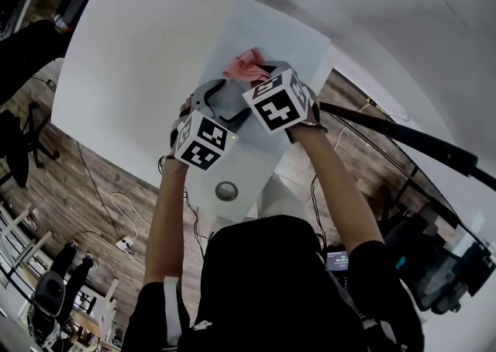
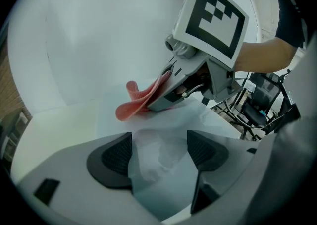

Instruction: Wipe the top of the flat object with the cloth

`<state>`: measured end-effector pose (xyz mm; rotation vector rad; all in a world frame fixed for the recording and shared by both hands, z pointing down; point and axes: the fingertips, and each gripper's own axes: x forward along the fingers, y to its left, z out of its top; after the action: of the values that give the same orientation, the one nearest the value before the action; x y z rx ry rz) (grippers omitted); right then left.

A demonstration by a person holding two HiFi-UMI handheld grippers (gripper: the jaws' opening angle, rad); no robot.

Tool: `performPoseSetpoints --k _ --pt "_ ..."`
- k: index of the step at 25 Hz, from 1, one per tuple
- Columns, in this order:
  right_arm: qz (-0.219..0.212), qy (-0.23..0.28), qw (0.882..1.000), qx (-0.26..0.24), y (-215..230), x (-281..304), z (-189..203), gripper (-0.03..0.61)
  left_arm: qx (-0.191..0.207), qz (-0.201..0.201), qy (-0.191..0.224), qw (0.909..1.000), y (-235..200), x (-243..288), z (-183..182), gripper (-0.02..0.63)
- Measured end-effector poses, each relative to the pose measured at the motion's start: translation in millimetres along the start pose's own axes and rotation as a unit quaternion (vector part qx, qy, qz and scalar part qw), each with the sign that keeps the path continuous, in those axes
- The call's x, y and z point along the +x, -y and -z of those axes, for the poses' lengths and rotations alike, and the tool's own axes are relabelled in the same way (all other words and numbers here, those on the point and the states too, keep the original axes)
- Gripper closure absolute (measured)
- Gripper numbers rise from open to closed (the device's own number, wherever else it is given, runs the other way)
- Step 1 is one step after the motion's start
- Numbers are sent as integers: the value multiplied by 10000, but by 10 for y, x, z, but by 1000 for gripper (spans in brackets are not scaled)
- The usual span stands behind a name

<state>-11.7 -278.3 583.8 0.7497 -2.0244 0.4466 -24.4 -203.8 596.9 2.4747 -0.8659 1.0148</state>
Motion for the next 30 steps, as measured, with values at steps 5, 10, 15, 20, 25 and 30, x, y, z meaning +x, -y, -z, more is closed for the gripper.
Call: performPoseSetpoints --k 5,10,15,20,25,30 --pt "-22 5 10000 29 -5 4 -9 534 5 -4 6 10000 -5 -2 -4 272" --pt "-59 -11 10000 50 16 -2 7 534 -24 20 -3 10000 9 11 -13 272" --pt "51 -41 9999 91 106 -33 11 534 -26 21 10 10000 13 -12 -23 272" --pt "259 -69 9994 221 353 -56 56 534 -33 26 7 10000 -5 -1 -15 272" --pt "526 -64 9965 646 684 -99 201 534 -43 35 -1 10000 -4 7 -15 272" --pt "802 -67 9911 1056 1021 -202 358 534 -48 36 1 10000 -3 10 -4 272"
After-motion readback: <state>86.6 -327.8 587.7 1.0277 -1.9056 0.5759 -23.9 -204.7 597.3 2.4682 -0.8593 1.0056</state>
